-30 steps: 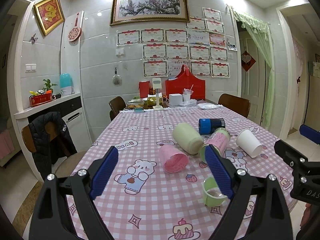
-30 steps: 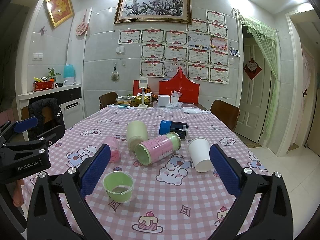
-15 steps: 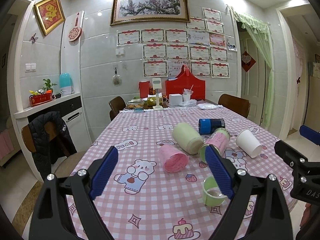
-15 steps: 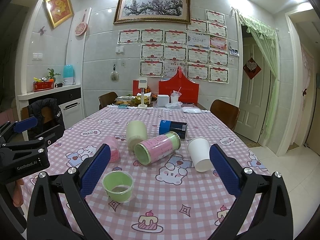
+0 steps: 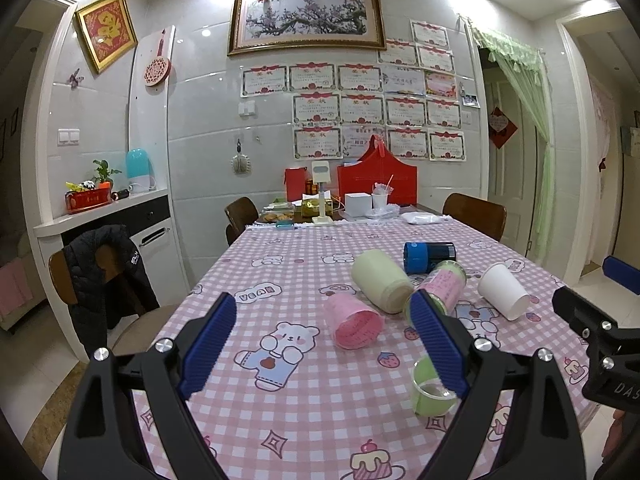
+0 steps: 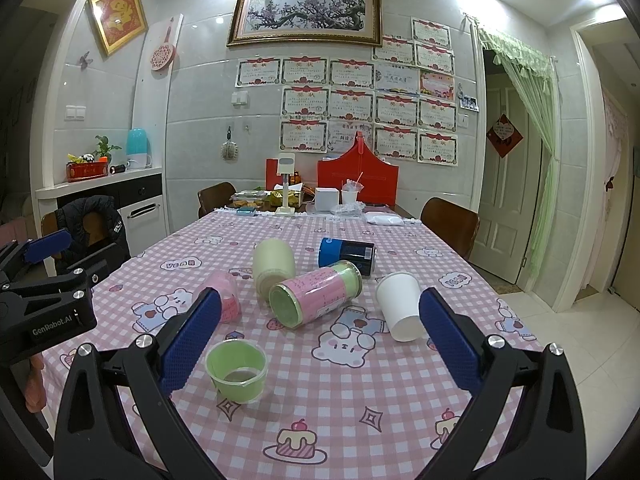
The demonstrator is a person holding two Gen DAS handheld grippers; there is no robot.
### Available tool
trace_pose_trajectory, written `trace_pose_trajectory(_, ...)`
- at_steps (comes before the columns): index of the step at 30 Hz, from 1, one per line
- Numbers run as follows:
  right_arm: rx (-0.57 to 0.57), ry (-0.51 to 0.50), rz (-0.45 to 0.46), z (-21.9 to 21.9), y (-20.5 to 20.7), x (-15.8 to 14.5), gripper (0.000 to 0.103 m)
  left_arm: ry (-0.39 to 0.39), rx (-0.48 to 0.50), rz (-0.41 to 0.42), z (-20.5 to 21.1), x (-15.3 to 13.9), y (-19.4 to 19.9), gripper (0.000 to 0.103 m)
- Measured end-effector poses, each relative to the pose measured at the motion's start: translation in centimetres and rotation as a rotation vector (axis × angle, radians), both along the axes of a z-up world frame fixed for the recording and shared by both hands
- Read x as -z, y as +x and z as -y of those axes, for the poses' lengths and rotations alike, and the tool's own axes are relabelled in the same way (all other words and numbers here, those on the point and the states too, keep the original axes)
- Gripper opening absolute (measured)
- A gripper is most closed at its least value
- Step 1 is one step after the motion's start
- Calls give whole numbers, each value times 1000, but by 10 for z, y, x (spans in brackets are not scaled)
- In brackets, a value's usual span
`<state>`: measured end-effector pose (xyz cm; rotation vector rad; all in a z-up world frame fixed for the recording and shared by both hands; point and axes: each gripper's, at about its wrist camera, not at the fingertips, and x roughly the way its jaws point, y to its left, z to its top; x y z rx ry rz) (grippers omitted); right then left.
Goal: Flip cup upside down
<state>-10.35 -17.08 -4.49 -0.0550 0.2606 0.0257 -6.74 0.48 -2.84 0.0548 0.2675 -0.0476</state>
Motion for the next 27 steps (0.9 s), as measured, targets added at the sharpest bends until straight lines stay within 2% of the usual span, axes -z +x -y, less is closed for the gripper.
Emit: trace_pose_trajectory(27,1,9,1,0,5,2,95,-1,10,-13,-1,6,4,87)
